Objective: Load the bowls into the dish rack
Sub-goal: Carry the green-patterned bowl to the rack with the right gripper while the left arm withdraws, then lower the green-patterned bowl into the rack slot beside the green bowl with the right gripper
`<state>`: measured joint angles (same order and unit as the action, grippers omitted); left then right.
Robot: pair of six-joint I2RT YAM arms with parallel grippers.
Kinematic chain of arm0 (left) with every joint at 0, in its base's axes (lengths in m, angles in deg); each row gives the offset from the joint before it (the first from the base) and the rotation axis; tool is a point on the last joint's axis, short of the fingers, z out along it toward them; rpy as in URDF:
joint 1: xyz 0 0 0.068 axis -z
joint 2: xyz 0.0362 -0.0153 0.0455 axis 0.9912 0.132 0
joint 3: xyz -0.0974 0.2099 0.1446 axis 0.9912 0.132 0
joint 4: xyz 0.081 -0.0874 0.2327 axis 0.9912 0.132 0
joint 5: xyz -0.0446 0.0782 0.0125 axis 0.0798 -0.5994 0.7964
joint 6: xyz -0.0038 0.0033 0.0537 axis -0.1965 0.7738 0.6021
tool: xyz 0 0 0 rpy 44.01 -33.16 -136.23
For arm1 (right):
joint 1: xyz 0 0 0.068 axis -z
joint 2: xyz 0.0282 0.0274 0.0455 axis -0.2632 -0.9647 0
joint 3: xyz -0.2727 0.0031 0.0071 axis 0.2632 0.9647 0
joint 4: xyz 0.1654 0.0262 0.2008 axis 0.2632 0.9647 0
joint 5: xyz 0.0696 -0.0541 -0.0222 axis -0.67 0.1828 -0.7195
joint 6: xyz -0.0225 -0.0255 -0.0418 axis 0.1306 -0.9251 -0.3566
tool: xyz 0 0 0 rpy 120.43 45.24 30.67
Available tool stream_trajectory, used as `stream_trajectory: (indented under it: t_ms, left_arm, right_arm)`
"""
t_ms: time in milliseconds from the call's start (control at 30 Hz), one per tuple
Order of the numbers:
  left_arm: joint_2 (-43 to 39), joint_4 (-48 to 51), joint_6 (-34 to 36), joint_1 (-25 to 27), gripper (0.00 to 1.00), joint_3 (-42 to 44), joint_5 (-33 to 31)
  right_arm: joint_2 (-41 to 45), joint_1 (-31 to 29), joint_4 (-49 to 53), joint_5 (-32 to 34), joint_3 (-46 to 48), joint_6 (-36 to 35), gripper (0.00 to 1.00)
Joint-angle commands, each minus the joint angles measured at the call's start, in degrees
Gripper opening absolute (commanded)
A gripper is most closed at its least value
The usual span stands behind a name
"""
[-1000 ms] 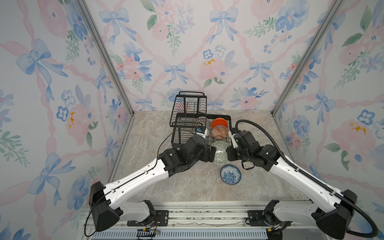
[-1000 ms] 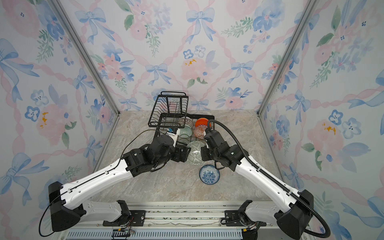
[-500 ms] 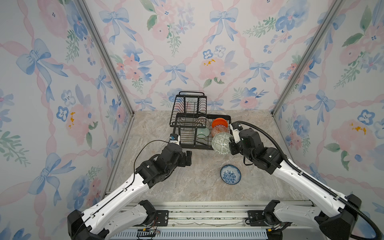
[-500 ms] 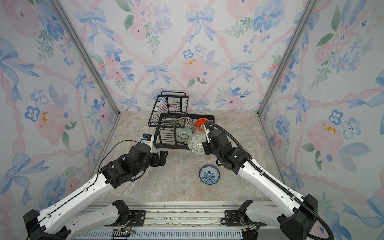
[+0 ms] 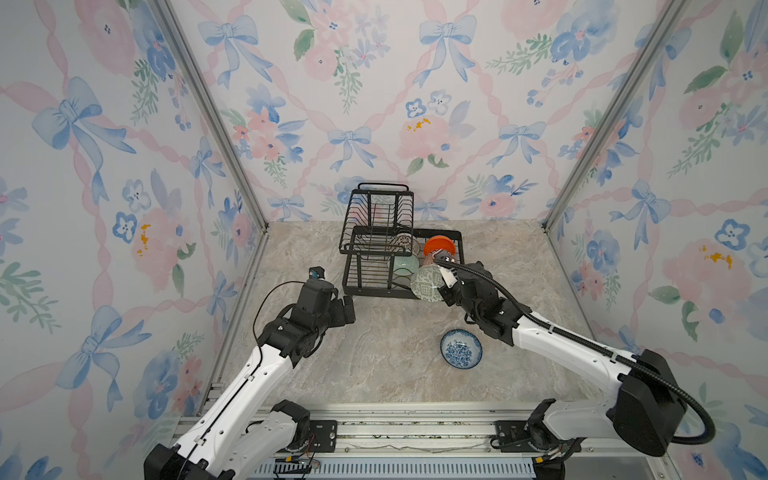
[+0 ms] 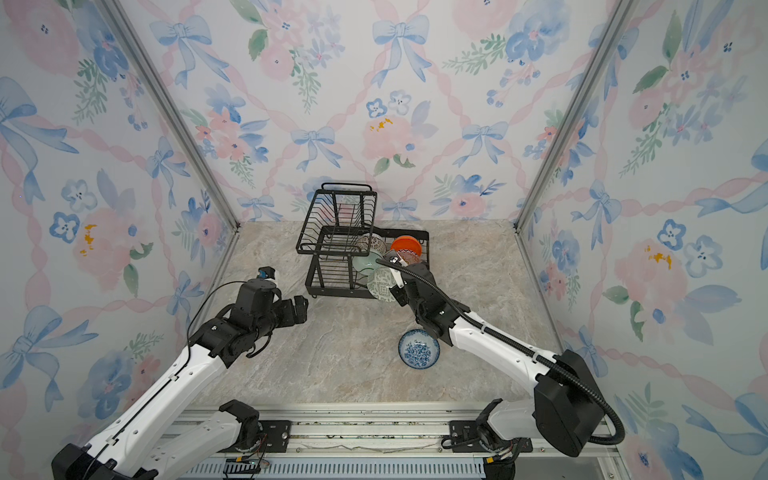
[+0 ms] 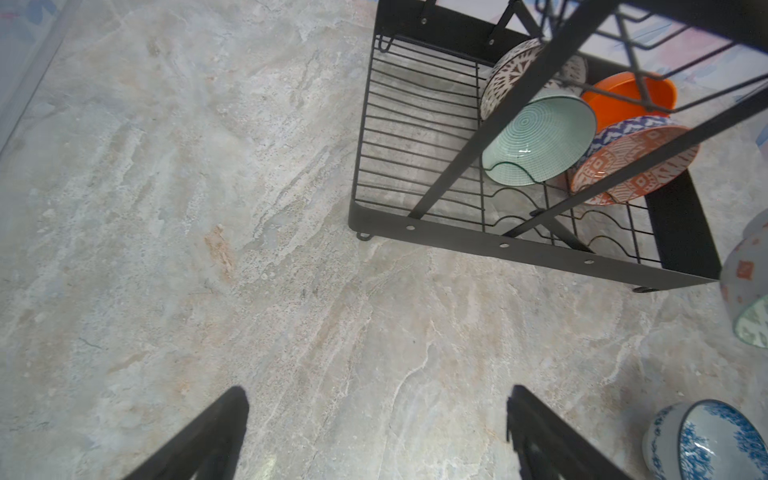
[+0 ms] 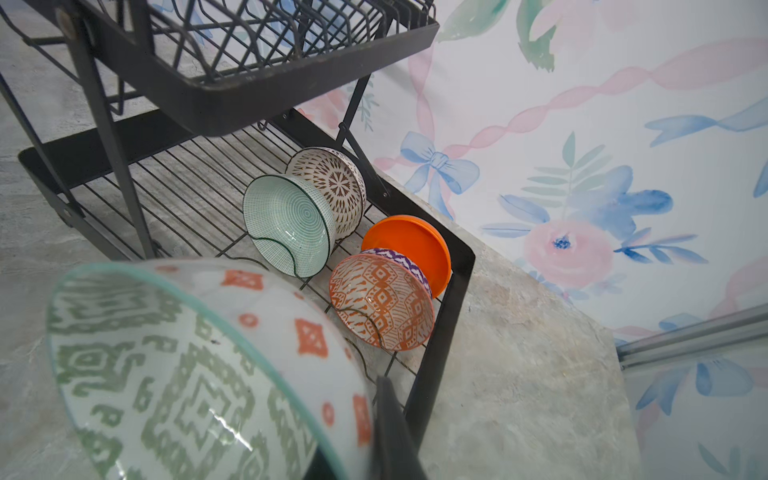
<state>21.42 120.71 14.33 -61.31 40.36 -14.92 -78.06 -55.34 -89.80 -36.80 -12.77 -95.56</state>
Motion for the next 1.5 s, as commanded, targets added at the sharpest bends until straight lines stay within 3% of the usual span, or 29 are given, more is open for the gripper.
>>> stream_trajectory:
  t_ms: [0, 200, 500, 767, 1467]
  left_arm:
    - [0.8, 0.6, 2.9, -2.5, 0.98, 0.1, 2.6]
    - [1.4, -0.1, 4.5, -6.8, 0.98, 0.2, 5.9]
    - [3.3, -0.3, 5.4, -8.9, 0.98, -0.2, 7.6]
    - [4.4, -0.3, 5.2, -9.5, 0.98, -0.8, 8.7]
    - [3.9, 0.1, 4.2, -9.6, 0.98, -2.1, 11.4]
  right_arm:
    - [-3.4, 1.3, -10.4, -0.6, -1.4, -3.3, 0.00]
    - [-10.2, 3.8, -17.9, -1.3, -2.5, -3.7, 0.00]
    - [-18.7, 5.9, -28.3, -2.8, -4.7, -6.3, 0.00]
    - [-23.9, 5.9, -32.7, -6.0, -6.1, -9.5, 0.00]
    - [-36.6, 2.5, -45.1, -4.7, -10.4, -16.9, 0.00]
